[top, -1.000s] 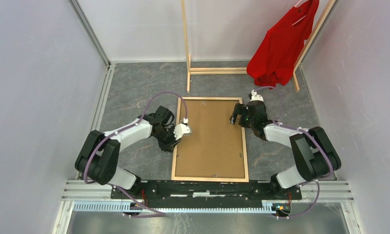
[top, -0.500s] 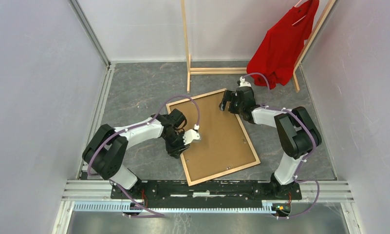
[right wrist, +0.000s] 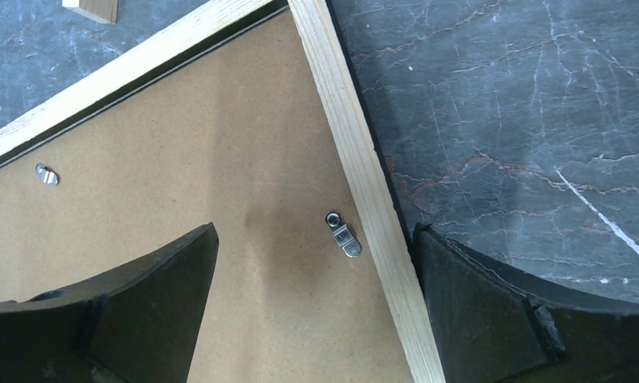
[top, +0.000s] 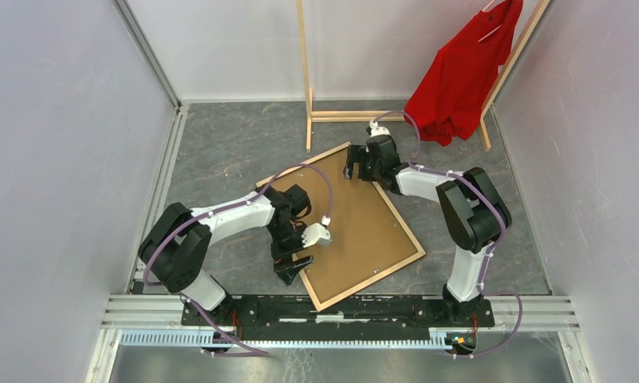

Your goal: Put the photo into the frame

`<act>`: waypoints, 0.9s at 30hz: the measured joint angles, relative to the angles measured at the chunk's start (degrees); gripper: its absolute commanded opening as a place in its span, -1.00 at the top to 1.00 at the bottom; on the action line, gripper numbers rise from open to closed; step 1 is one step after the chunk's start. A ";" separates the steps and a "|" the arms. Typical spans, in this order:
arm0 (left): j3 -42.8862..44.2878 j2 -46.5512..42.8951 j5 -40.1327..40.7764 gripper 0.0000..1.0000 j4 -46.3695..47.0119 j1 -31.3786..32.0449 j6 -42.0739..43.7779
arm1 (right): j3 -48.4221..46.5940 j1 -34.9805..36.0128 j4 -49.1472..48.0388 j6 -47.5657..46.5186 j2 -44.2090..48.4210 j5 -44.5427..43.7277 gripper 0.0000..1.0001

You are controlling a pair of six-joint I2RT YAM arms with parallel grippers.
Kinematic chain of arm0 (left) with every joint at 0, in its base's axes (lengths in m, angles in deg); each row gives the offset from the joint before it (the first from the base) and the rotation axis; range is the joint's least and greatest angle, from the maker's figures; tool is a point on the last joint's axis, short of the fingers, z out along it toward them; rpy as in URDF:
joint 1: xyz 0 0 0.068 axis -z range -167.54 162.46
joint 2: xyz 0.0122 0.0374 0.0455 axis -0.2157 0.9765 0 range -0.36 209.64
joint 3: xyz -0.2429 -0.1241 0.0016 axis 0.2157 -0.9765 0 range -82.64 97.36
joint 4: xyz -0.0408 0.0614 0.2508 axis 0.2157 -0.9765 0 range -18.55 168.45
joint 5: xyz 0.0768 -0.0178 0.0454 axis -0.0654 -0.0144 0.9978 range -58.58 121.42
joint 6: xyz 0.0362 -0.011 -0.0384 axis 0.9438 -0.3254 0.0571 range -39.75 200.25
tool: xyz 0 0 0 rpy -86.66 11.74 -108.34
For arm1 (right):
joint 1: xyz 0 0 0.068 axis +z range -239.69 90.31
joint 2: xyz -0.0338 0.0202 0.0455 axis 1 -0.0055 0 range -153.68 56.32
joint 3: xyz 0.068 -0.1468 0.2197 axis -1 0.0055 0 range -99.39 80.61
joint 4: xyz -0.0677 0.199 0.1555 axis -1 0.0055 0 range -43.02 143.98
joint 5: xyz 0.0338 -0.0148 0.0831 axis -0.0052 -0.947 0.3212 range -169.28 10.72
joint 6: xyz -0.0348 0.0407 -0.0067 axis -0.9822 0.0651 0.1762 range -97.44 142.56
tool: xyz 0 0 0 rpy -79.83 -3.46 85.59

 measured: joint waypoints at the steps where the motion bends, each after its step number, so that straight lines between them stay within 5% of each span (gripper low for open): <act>1: 0.37 -0.37 -0.07 -1.00 -0.50 -0.02 0.52 | -0.74 -0.15 1.46 -0.20 0.17 0.22 -0.96; 6: 6.64 -4.61 -0.79 -1.00 -1.86 -2.89 7.61 | -0.11 -1.42 9.20 -0.70 8.00 1.62 -0.96; 13: 20.96 -4.98 -1.44 -0.72 -0.52 -17.79 13.79 | 13.57 -1.79 14.14 0.81 36.30 2.91 -0.96; 19: 32.06 9.79 6.38 -0.57 11.65 -28.44 9.46 | 32.35 -1.75 27.52 6.21 61.16 9.77 -0.96; 27: 34.53 22.77 13.57 -0.58 22.23 -32.26 1.88 | 36.02 -1.75 49.18 10.88 81.72 16.72 -0.96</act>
